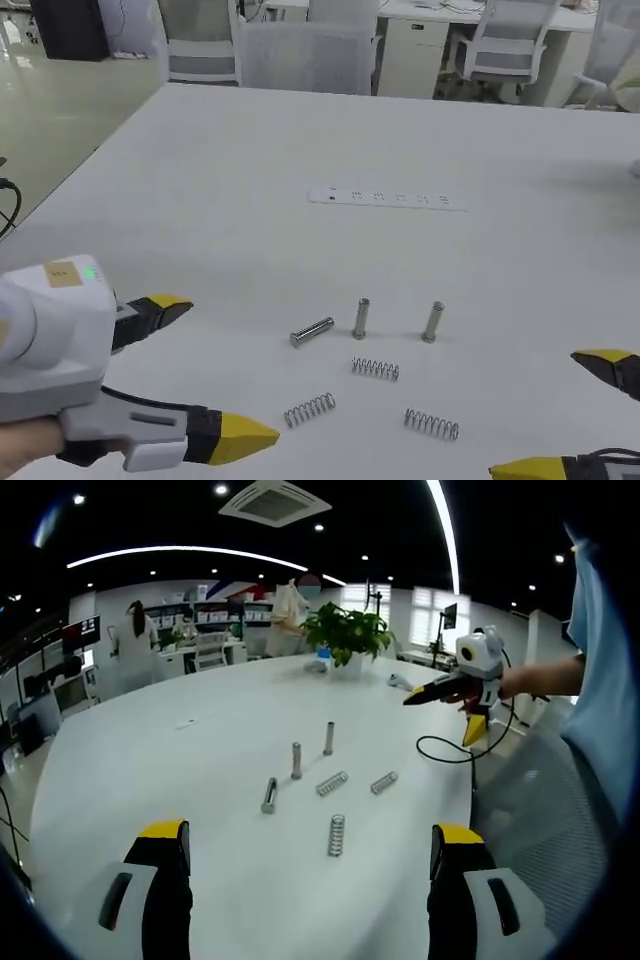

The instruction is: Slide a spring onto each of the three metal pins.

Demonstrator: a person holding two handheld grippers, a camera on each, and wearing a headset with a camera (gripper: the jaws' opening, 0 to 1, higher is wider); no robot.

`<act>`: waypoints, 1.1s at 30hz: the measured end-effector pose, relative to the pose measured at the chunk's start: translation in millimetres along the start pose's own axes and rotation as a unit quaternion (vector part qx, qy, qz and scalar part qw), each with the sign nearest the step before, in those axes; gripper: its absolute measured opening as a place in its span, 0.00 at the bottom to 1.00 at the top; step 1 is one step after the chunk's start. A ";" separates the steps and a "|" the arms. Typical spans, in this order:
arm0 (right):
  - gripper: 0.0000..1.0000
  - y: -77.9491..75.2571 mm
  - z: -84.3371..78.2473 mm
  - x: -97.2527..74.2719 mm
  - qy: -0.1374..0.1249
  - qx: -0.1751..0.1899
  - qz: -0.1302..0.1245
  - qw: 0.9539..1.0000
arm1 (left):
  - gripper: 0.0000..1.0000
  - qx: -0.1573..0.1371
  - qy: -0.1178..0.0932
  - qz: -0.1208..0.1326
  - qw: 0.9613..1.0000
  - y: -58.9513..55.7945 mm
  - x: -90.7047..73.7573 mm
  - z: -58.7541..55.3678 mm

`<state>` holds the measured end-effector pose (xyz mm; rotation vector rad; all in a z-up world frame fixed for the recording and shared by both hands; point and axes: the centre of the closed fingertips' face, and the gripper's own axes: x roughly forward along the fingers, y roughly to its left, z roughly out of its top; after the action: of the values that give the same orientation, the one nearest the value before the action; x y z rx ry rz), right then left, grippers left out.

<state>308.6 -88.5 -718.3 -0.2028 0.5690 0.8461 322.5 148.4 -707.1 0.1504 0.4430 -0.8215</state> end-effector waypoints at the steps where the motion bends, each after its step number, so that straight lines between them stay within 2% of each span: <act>1: 1.00 -0.5 -0.4 -0.1 0.001 -0.001 0.000 1.000 | 0.98 0.001 0.001 -0.001 1.000 0.4 -0.4 -0.1; 8: 1.00 -5.6 -1.0 0.3 0.005 -0.004 0.001 1.000 | 0.98 0.001 0.006 0.000 1.000 5.8 -1.3 -1.2; 15: 1.00 -7.8 0.0 3.9 0.008 -0.006 0.005 1.000 | 0.98 -0.003 0.025 -0.008 1.000 6.5 1.7 -9.4; 22: 1.00 -7.8 2.2 7.9 0.005 -0.009 0.010 1.000 | 0.97 -0.006 0.027 -0.014 1.000 7.5 3.5 -7.6; 25: 1.00 -9.3 4.9 9.0 0.000 -0.006 0.009 1.000 | 0.96 -0.013 0.032 -0.021 0.999 7.0 6.2 -8.6; 28: 1.00 -10.2 4.8 9.4 0.000 -0.008 0.009 1.000 | 0.96 -0.009 0.043 -0.025 0.999 7.3 9.4 -11.6; 33: 1.00 -10.3 2.7 8.7 -0.002 -0.006 0.010 1.000 | 0.96 -0.007 0.049 -0.031 0.998 7.2 14.4 -10.1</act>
<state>322.0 -88.5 -721.3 -0.2064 0.5638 0.8694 333.1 146.7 -722.8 0.1651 0.5481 -0.8733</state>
